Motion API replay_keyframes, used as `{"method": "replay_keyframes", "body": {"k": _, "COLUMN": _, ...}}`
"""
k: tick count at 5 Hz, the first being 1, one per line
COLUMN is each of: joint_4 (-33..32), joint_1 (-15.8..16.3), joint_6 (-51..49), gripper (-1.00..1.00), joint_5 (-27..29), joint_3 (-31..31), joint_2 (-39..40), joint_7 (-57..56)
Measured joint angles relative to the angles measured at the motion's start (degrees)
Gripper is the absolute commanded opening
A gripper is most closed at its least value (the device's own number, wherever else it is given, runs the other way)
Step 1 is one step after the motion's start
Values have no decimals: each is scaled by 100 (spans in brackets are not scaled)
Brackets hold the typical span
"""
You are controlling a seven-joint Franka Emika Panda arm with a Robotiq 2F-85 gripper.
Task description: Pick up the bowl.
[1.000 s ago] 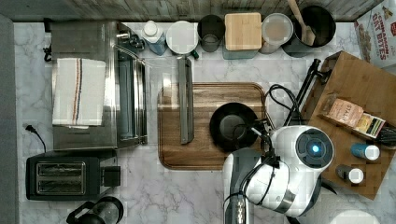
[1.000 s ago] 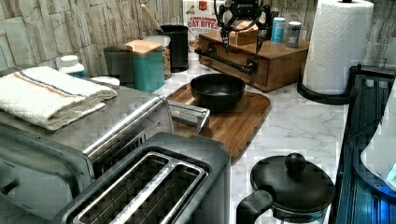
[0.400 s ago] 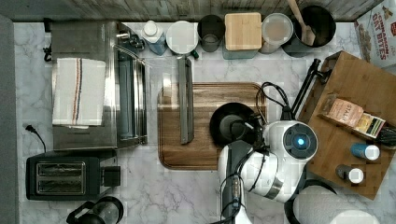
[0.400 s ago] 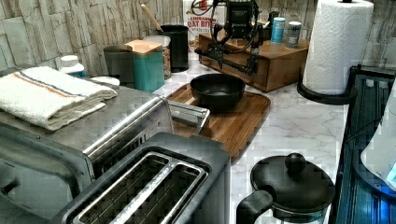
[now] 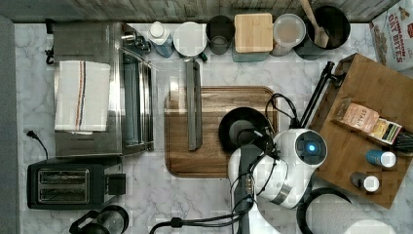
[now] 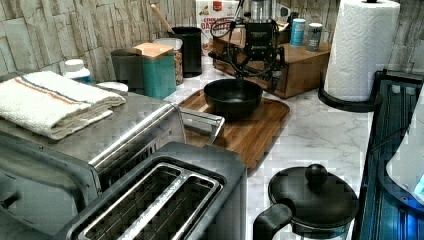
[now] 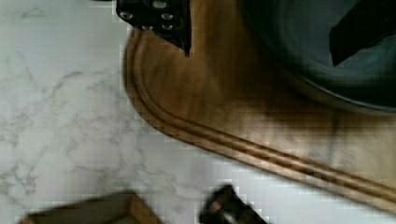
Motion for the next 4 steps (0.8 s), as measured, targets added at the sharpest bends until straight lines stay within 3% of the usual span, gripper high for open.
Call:
{"method": "replay_keyframes", "body": {"k": 1, "joint_4": -347, "joint_1": 1, "joint_6": 629, "gripper": 100, "joint_5": 176, "joint_3": 31, "joint_2": -4, "joint_7": -440}}
{"method": "replay_keyframes", "body": {"k": 2, "joint_4": -604, "joint_1": 3, "joint_6": 1125, "gripper": -100, "joint_5": 179, "joint_3": 22, "joint_2": -27, "joint_7": -529}}
{"method": "replay_keyframes", "body": {"k": 4, "joint_4": -806, "joint_1": 50, "joint_6": 946, "gripper": -100, "joint_5": 182, "joint_3": 30, "joint_2": -204, "joint_7": -541}}
